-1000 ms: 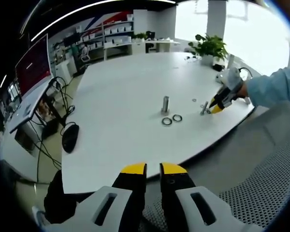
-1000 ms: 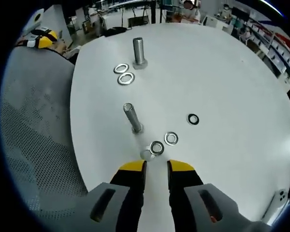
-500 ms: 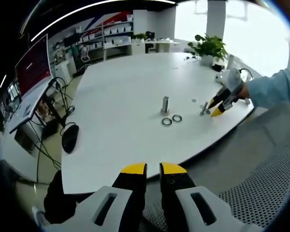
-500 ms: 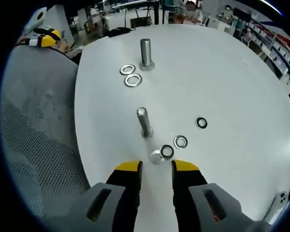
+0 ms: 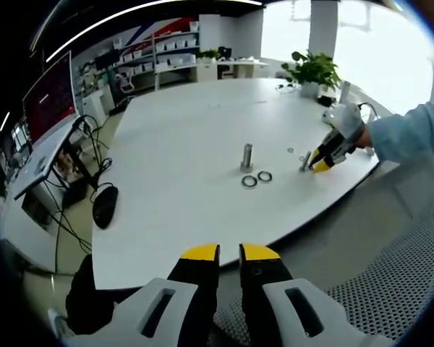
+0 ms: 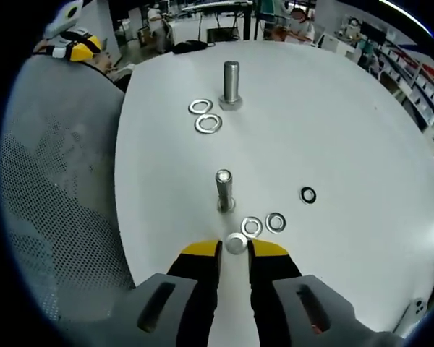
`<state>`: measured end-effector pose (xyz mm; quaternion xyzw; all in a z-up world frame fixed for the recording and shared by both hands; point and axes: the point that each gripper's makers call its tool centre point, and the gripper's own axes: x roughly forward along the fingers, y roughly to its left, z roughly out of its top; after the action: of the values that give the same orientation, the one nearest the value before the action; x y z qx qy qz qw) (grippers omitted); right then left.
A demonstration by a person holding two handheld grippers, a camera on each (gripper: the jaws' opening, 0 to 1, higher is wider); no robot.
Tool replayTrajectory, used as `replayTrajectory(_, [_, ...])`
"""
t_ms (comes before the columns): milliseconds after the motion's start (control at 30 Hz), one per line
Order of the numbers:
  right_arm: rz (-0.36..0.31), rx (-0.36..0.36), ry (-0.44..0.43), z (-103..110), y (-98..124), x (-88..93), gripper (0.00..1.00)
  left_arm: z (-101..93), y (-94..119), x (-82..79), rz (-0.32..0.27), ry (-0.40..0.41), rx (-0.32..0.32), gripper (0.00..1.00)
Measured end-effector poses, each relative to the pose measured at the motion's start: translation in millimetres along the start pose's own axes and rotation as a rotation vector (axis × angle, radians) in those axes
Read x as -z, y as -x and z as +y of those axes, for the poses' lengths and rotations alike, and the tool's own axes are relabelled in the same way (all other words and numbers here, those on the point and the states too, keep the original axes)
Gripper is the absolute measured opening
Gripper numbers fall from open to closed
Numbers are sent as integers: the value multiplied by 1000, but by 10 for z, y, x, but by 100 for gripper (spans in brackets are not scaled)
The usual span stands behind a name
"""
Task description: Place the washer onto the threaded stud by aligning its center hole with the stud, sliding it down to the base, and recovering from edge contact or off-axis alignment until the washer reaches the visible bottom stop.
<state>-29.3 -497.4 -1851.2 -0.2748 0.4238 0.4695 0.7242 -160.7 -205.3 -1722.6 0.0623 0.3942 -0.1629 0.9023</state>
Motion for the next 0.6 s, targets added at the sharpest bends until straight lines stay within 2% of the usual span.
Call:
replayTrajectory(333, [7,11,0,-22,-9,-2,14,0,-4,-1,1,-4,4,8])
replayTrajectory(600, [-40,13,-34,-23,94,-83,13,-4,-7,-2,1,-6,8,8])
